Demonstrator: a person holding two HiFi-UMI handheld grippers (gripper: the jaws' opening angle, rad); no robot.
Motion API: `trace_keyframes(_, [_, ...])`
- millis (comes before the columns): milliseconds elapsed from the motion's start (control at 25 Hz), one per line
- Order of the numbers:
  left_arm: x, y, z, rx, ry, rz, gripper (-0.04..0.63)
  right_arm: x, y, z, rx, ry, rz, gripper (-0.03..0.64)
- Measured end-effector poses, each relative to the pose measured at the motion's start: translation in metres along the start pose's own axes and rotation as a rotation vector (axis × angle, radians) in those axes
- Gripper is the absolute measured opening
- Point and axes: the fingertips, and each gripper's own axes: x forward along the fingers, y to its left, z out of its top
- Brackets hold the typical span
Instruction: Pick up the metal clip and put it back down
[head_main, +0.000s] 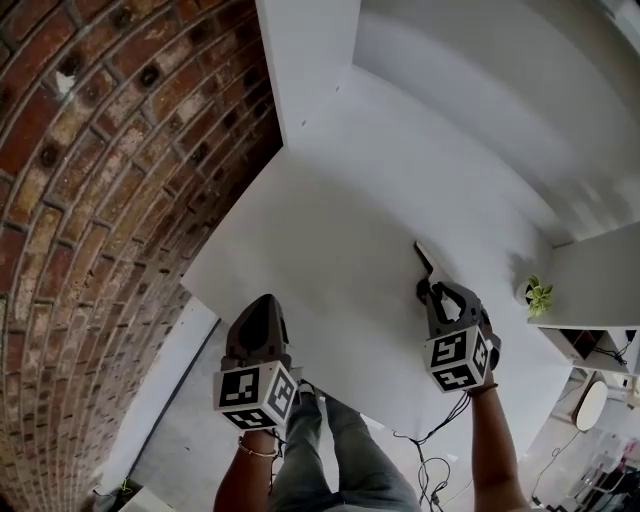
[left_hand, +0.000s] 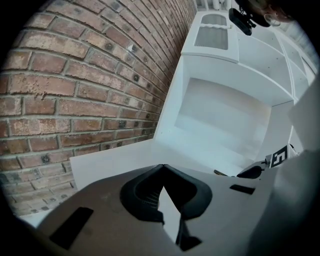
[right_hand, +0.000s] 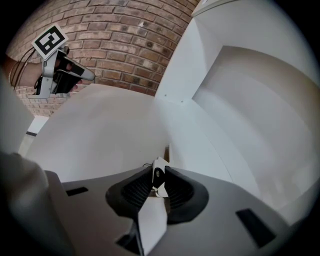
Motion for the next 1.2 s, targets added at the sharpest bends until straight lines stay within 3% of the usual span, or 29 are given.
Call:
trace_keyframes(480, [-0.006, -0.004, 0.010, 0.038, 0.014, 0.004, 0.005, -0.005, -0.036, 0.004, 0.005, -0.035, -0.098, 0.009])
trace_keyframes(960, [0.000, -0.035, 0.026, 0.105, 0.025, -0.066, 0.005, -0.029, -0.052, 0.009, 0.177, -0.092, -0.092, 0.008])
trace_keyframes(1200, [-0.002, -0.064, 0.037, 0.146, 0.023, -0.142, 0.005, -0.072, -0.066, 0.023, 0.254, -0.130, -0.139, 0.008])
